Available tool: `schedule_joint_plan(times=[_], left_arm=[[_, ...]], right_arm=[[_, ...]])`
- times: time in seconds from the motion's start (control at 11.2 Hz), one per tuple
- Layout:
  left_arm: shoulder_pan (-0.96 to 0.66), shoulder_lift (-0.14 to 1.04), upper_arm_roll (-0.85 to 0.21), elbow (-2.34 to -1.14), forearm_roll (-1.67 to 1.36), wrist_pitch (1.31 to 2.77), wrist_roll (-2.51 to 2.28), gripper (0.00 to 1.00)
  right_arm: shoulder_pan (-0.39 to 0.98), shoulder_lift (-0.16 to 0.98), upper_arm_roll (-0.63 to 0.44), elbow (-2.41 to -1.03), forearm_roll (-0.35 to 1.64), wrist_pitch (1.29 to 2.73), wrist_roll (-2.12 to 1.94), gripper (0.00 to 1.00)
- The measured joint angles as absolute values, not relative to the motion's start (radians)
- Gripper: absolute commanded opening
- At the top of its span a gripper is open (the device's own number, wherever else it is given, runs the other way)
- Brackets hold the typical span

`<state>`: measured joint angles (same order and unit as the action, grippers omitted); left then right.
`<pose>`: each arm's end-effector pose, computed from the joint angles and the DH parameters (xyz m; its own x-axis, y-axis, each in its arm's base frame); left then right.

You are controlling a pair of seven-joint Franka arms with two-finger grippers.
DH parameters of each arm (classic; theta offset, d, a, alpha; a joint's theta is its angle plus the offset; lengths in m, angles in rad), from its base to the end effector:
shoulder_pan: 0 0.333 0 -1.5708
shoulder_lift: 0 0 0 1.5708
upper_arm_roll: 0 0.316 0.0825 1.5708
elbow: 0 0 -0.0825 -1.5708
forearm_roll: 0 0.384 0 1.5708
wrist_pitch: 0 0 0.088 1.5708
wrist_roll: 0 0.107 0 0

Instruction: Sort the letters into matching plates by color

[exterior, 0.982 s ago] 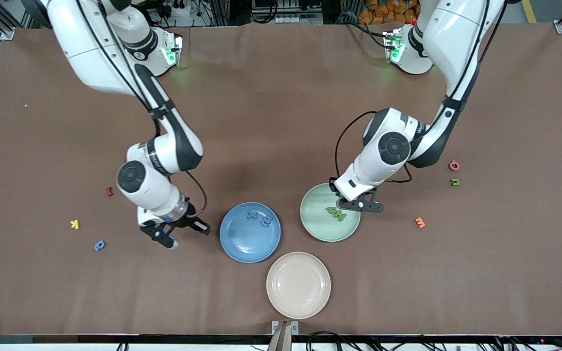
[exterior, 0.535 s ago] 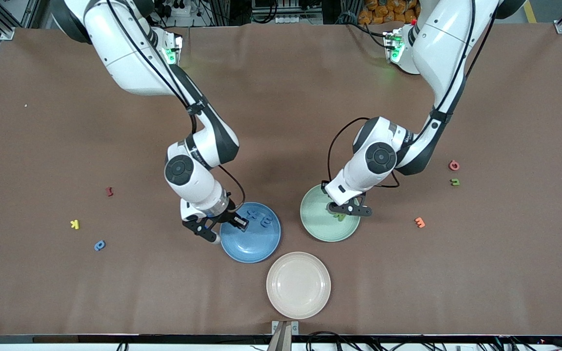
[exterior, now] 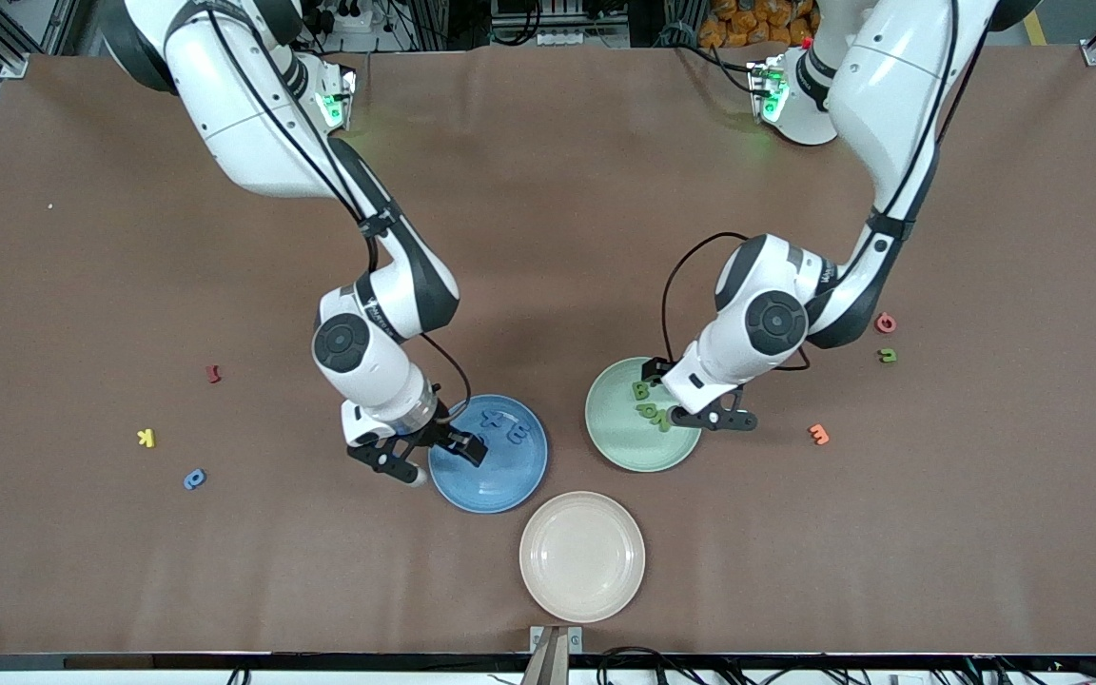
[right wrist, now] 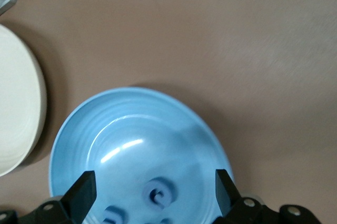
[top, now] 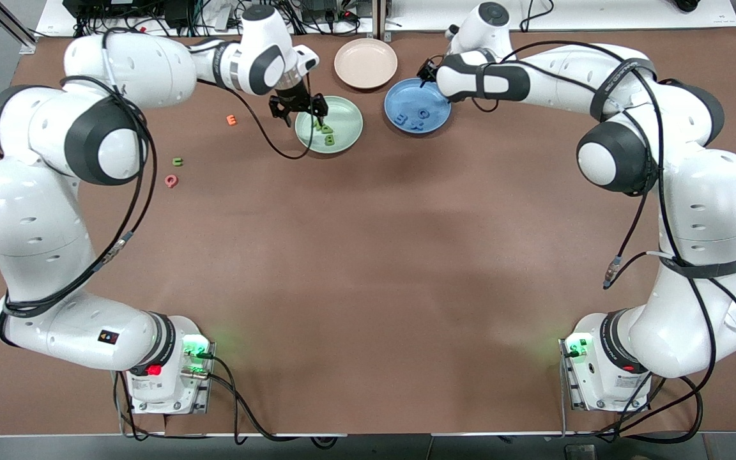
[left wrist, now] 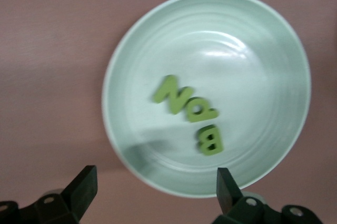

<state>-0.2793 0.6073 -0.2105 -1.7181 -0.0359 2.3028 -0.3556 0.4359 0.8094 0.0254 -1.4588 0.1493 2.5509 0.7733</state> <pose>0.5981 -0.3042 0.2413 0.9948 -0.0780 -0.0649 -0.0690 -0.9890 0.1310 0.6718 0.3272 0.2297 0.8961 -0.4323 0.1007 -0.3907 -0.8759 -0.2830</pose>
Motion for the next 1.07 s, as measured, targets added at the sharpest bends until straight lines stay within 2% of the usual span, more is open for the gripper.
schedule_joint_plan(times=[0.18,0.54,1.07], left_arm=[[-0.247,0.578,-0.208,-1.729,0.030,2.233,-0.351,1.00],[-0.188,0.505,-0.205,-1.831,0.075,2.224,-0.349,1.00],[-0.143,0.401,-0.157,-2.008,0.113,2.344,-0.263,1.00]], right_arm=[[0.382,0.802,0.020,-1.448,0.146,2.472,0.654,1.00],[0.241,0.767,0.001,-1.445,0.144,2.372,0.454,1.00],[0.057,0.764,-0.055,-1.446,0.132,2.295,0.378,1.00]])
